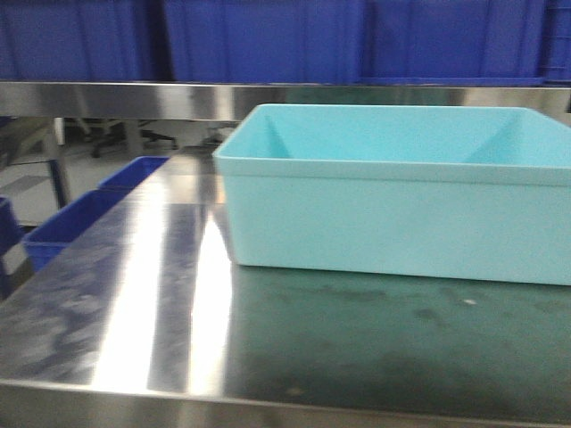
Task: Pick red cube and place on left shelf
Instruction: 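Drive the base away from the table holding the red cube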
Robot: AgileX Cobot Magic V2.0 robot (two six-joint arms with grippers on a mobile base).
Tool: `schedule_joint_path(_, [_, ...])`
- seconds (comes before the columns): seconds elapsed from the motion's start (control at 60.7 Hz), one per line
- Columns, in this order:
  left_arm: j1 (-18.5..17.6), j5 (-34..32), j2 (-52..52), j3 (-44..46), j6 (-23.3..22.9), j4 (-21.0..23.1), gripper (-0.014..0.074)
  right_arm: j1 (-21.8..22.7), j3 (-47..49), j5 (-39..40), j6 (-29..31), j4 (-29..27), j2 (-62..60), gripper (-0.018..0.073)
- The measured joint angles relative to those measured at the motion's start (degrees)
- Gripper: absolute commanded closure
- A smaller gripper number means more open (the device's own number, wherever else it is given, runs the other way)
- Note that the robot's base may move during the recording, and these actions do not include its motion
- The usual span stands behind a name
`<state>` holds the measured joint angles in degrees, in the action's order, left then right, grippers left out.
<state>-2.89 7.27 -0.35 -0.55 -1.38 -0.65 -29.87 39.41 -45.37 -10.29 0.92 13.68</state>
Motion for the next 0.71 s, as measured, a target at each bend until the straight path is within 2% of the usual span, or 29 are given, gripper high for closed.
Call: schedule_joint_path(0.708, [0.0,0.0,0.0,0.0,0.0,0.0,0.0495,0.0,-0.1,0.0,0.0,0.0,0.0,0.0333])
